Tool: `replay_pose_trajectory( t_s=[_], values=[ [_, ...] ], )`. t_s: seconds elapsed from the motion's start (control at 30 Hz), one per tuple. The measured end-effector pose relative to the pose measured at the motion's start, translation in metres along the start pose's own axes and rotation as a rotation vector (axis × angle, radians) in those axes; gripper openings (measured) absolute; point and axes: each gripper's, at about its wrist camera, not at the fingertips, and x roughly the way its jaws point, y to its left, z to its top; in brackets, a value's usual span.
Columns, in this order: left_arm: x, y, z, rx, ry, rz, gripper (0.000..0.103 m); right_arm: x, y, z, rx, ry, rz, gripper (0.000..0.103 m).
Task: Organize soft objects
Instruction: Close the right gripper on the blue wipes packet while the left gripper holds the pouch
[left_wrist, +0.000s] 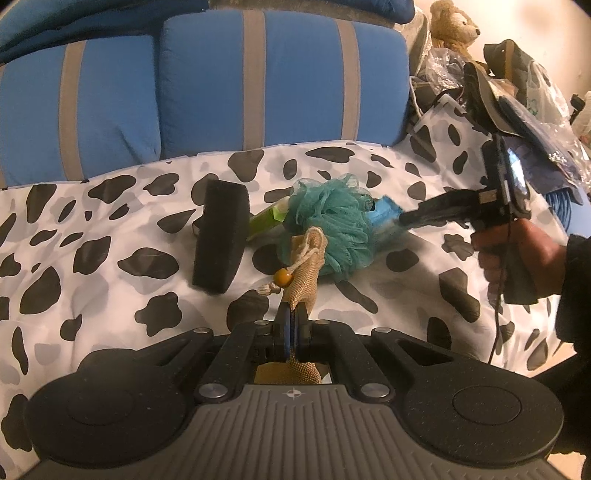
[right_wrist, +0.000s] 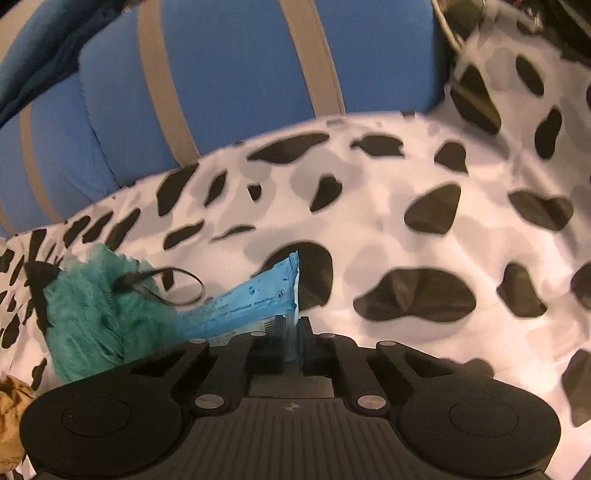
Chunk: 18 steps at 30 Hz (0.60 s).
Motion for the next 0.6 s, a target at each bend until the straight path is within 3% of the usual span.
replay_pose_trajectory(
  t_s=[0.3, 0.6],
  values=[
    [0.000, -0.001, -0.003, 0.005, 0.000, 0.012, 0.002, -0.067, 0.054, 0.003, -0.296, -0.169, -0.117, 0.004],
    [0.002, 0.001, -0.004, 0.004, 0.004, 0.028, 0.002, -0.080, 0.072, -0.021, -0.402, -0.138, -0.019, 0.005]
  ],
)
